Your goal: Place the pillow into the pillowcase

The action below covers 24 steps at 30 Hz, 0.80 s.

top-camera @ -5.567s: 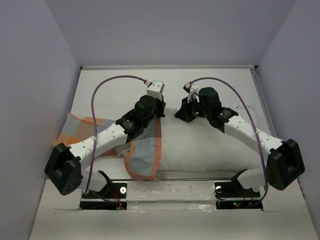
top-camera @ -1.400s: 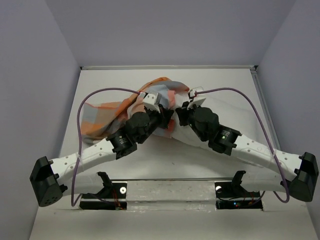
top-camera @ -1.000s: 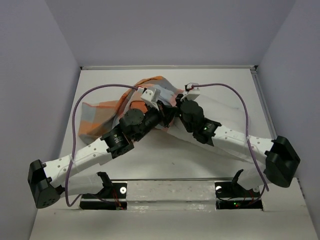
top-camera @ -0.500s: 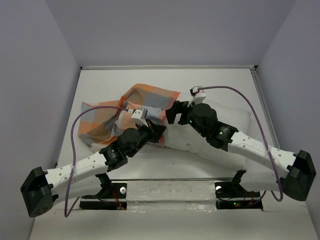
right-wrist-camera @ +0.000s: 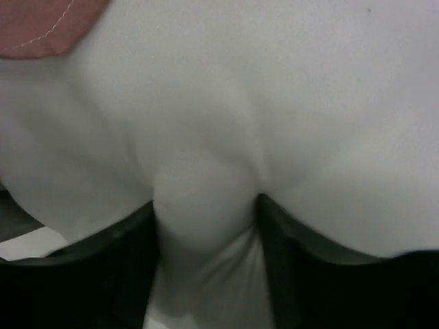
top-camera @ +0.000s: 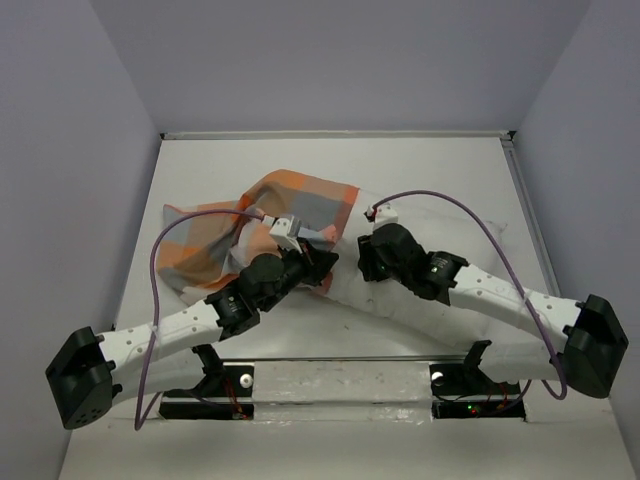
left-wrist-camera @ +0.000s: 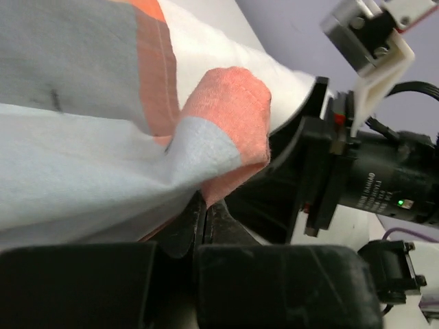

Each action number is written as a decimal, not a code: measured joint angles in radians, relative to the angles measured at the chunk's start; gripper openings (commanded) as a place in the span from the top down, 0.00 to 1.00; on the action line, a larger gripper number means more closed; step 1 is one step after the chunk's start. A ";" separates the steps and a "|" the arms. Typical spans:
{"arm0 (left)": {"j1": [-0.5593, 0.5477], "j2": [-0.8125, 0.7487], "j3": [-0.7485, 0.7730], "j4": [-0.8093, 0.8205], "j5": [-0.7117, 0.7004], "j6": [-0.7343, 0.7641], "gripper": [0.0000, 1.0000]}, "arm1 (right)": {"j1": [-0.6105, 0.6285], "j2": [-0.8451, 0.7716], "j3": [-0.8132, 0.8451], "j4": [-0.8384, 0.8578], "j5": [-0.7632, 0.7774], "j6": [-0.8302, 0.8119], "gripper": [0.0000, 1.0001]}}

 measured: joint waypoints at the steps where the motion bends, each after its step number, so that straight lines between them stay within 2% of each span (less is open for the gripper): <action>1: -0.002 0.019 0.002 0.006 0.015 0.000 1.00 | 0.002 0.040 0.000 0.021 -0.011 0.002 1.00; 6: -0.071 0.119 0.075 -0.008 0.085 0.009 1.00 | 0.003 0.047 -0.003 0.166 -0.034 0.033 1.00; 11: -0.141 0.134 0.163 -0.006 0.126 0.024 1.00 | -0.003 -0.098 -0.020 0.279 0.098 0.050 1.00; 16: -0.187 0.135 0.175 0.048 0.151 0.021 1.00 | -0.002 -0.263 -0.035 0.344 0.195 0.034 1.00; 20: -0.198 0.153 0.165 0.111 0.163 0.013 1.00 | 0.011 -0.264 -0.058 0.430 0.201 0.045 1.00; 21: -0.198 0.162 0.162 0.126 0.166 0.011 0.94 | 0.016 -0.237 -0.073 0.452 0.202 0.060 1.00; 23: -0.198 0.179 0.157 0.141 0.173 0.008 0.67 | 0.020 -0.171 -0.124 0.504 0.201 0.099 1.00; 24: -0.196 0.189 0.156 0.142 0.175 0.006 0.37 | 0.024 -0.127 -0.164 0.525 0.204 0.125 1.00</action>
